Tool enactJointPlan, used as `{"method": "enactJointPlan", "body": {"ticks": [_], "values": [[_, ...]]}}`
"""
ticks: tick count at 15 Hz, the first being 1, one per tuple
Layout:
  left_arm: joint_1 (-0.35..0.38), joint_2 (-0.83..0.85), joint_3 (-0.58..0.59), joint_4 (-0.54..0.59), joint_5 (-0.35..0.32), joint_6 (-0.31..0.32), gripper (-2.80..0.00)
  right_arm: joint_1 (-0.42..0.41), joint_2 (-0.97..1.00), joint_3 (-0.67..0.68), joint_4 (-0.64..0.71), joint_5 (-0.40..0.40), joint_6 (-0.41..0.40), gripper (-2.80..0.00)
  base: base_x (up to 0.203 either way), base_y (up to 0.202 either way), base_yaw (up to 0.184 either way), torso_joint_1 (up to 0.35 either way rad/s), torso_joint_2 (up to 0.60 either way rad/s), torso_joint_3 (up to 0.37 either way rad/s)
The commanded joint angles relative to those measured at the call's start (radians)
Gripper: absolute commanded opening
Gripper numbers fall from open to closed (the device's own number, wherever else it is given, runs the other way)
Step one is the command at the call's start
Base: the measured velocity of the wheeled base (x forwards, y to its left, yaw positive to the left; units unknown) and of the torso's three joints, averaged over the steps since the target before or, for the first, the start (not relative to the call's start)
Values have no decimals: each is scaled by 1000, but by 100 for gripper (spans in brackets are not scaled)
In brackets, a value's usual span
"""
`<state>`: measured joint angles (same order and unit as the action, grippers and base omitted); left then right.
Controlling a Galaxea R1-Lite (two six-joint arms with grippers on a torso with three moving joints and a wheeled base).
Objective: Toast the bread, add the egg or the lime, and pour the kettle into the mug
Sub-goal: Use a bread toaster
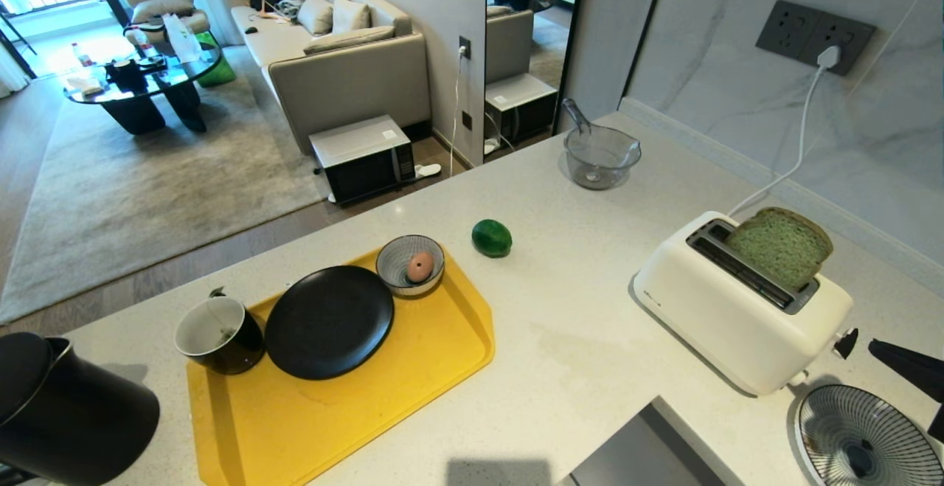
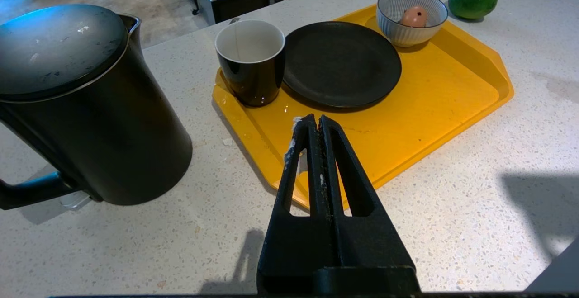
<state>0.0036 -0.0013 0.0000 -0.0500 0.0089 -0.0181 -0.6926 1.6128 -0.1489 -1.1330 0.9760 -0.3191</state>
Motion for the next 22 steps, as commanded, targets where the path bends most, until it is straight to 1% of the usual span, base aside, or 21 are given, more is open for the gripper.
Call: {"method": "enactJointPlan", "body": {"ticks": [1, 4, 6, 9, 14, 18, 22], "values": [[0, -2, 15, -1, 0, 0, -280, 1, 93, -28, -24, 6, -9, -280, 0, 0, 0, 0, 0, 0], [1, -2, 15, -1, 0, 0, -280, 2, 156, -71, -33, 11, -51, -280, 0, 0, 0, 0, 0, 0], [0, -2, 15, -1, 0, 0, -280, 2, 192, -82, -69, 22, -52, -280, 0, 0, 0, 0, 0, 0], [1, -2, 15, -1, 0, 0, -280, 14, 210, -97, -83, 49, -52, -280, 0, 0, 0, 0, 0, 0], [0, -2, 15, -1, 0, 0, -280, 38, 238, -103, -86, 49, -54, -280, 0, 0, 0, 0, 0, 0], [-1, -2, 15, -1, 0, 0, -280, 42, 311, -118, -95, 49, -99, -280, 0, 0, 0, 0, 0, 0], [0, -2, 15, -1, 0, 0, -280, 42, 362, -155, -96, 49, -106, -280, 0, 0, 0, 0, 0, 0]]}}
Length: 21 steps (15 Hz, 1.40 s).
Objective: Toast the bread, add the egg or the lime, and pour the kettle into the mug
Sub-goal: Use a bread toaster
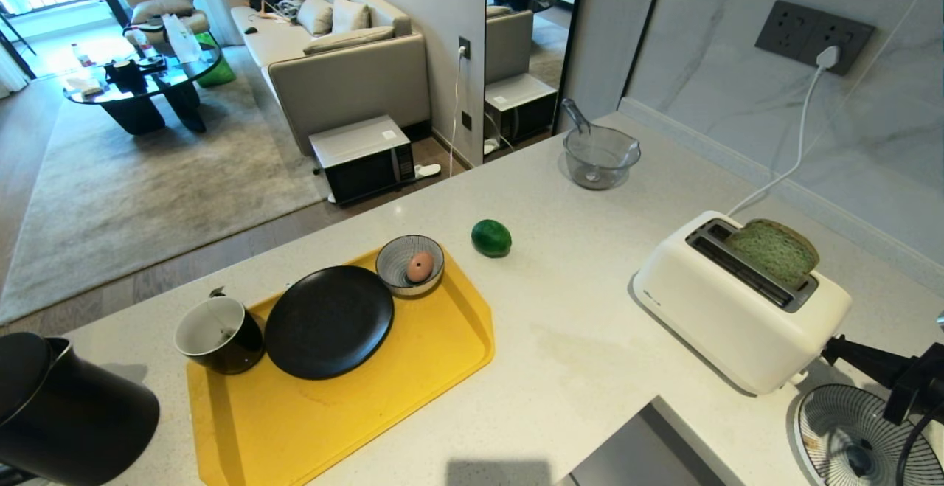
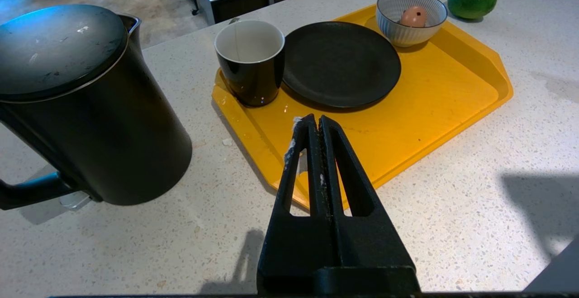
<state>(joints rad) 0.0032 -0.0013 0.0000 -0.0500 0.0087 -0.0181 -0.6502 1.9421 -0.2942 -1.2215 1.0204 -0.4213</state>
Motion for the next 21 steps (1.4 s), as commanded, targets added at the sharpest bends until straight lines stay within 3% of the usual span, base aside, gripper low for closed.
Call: {"method": "enactJointPlan", "body": {"ticks": [1, 11, 17, 21], "values": [[0, -2, 15, -1, 0, 0, -280, 0, 41, -14, -7, 4, -4, -280, 0, 0, 0, 0, 0, 0], [1, -2, 15, -1, 0, 0, -280, 3, 92, -29, -18, 4, -26, -280, 0, 0, 0, 0, 0, 0], [0, -2, 15, -1, 0, 0, -280, 1, 185, -11, -185, 0, -15, -280, 0, 0, 0, 0, 0, 0], [0, -2, 15, -1, 0, 0, -280, 1, 185, -6, -191, 0, -13, -280, 0, 0, 0, 0, 0, 0]]}}
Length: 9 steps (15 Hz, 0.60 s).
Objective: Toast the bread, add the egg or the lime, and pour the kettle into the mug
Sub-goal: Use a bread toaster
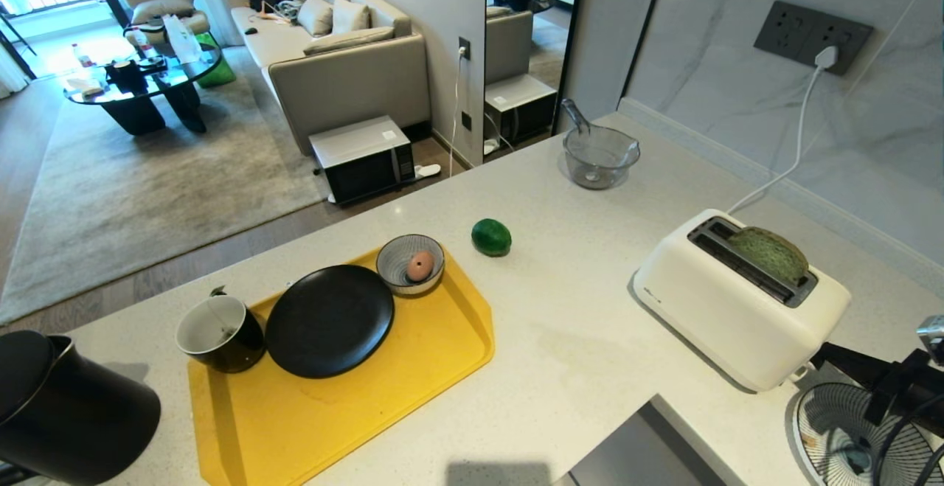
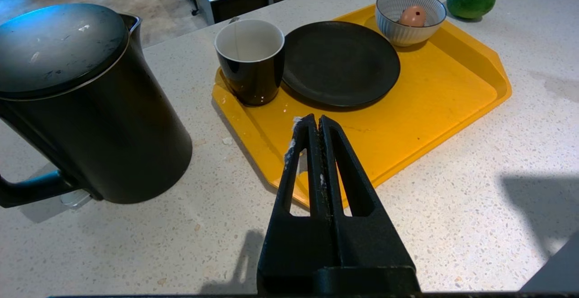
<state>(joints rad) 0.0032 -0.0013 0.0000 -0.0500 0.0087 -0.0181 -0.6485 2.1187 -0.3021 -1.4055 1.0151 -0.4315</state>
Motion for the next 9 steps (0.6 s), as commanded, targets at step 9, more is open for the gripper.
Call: {"method": "enactJointPlan", "body": {"ticks": [9], "values": [[0, -2, 15, -1, 1, 0, -280, 0, -14, 20, -7, 7, -1, -280, 0, 0, 0, 0, 0, 0]]}}
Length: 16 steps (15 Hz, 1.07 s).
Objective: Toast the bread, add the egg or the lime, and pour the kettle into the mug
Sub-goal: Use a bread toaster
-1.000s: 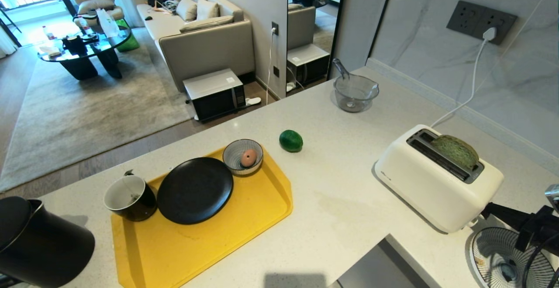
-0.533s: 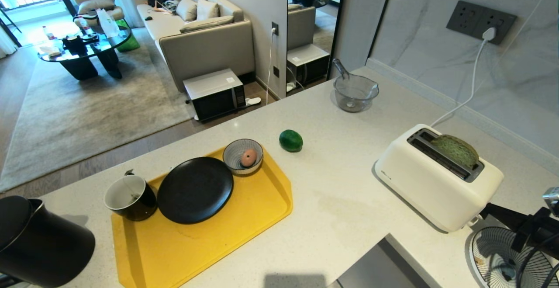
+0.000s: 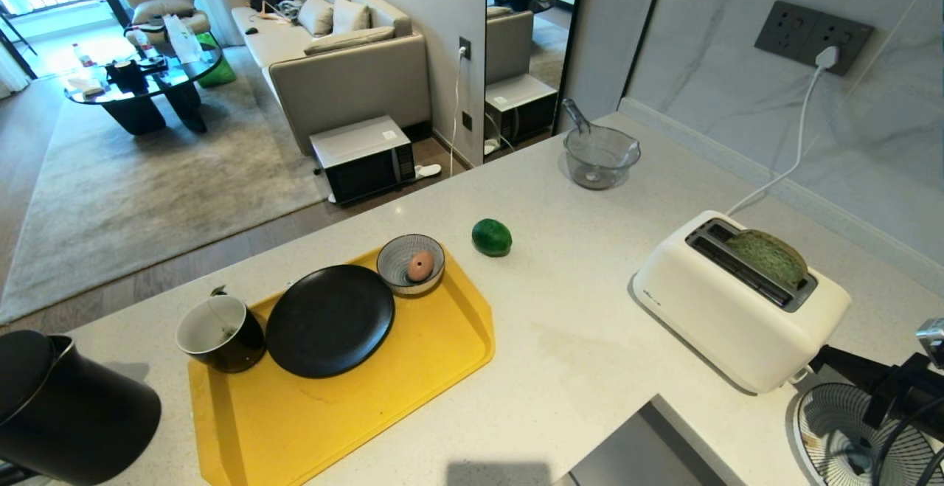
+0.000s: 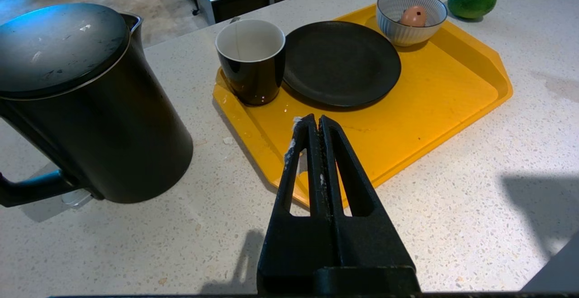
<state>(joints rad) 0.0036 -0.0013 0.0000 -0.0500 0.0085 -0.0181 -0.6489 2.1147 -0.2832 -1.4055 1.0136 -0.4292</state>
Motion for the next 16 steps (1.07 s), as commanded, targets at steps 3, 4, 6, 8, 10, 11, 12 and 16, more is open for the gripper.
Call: {"method": "enactJointPlan", "body": {"ticks": [3, 4, 6, 8, 10, 11, 12, 16], "values": [[1, -2, 15, -1, 1, 0, -280, 0, -15, 8, -8, 8, -3, -280, 0, 0, 0, 0, 0, 0], [0, -2, 15, -1, 1, 0, -280, 0, -15, 12, -9, 8, -3, -280, 0, 0, 0, 0, 0, 0], [0, -2, 15, -1, 1, 0, -280, 0, -22, 19, -9, 8, -3, -280, 0, 0, 0, 0, 0, 0], [0, -2, 15, -1, 1, 0, -280, 0, -30, 25, -9, 8, -3, -280, 0, 0, 0, 0, 0, 0], [1, -2, 15, -1, 1, 0, -280, 0, -37, 28, -9, 8, -3, -280, 0, 0, 0, 0, 0, 0], [-1, -2, 15, -1, 1, 0, -280, 0, -36, 29, -9, 8, -3, -280, 0, 0, 0, 0, 0, 0], [1, -2, 15, -1, 1, 0, -280, 0, -36, 29, -7, 8, -3, -280, 0, 0, 0, 0, 0, 0], [1, -2, 15, -1, 1, 0, -280, 0, -33, 29, -7, 8, -3, -280, 0, 0, 0, 0, 0, 0]]}}
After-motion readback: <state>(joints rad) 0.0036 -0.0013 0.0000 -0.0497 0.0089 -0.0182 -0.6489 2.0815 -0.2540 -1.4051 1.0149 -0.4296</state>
